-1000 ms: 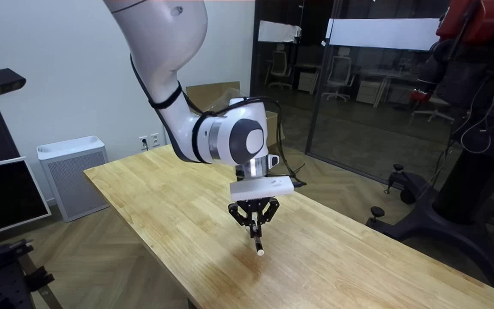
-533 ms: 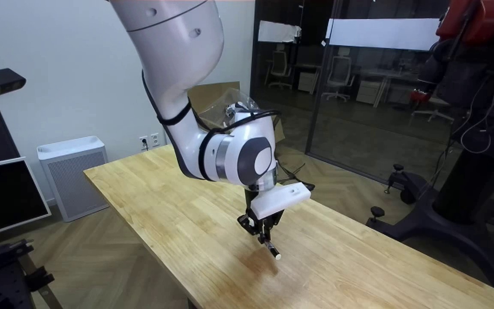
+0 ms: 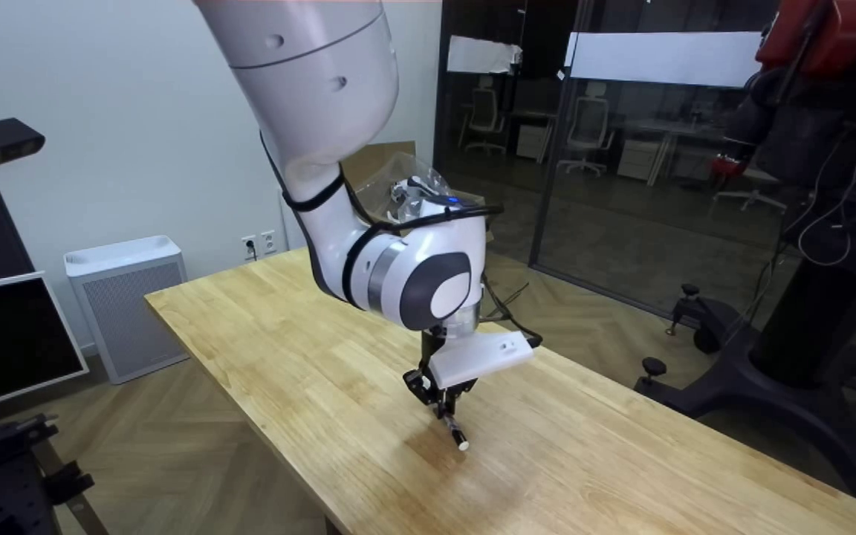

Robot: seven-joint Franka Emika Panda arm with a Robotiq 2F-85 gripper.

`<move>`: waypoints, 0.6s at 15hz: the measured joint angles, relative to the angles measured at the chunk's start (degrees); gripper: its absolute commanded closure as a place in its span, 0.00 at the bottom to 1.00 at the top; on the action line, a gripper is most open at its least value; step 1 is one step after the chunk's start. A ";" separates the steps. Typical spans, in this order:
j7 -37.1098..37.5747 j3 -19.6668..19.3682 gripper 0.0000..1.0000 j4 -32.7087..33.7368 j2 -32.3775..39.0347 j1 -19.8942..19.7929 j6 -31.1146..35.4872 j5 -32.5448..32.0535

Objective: Point the marker towards the left

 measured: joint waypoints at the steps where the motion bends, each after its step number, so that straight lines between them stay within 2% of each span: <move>1: 0.00 0.06 0.96 0.02 0.06 0.00 -0.13 0.79; 2: 0.01 0.06 0.96 0.04 0.11 0.01 -0.29 1.41; 3: 0.03 0.06 0.57 0.09 0.15 0.01 -0.49 1.88; 5: 0.11 0.00 0.53 0.21 0.25 0.03 -0.87 2.45; 9: 0.19 -0.04 0.24 0.83 0.73 0.03 -1.48 3.28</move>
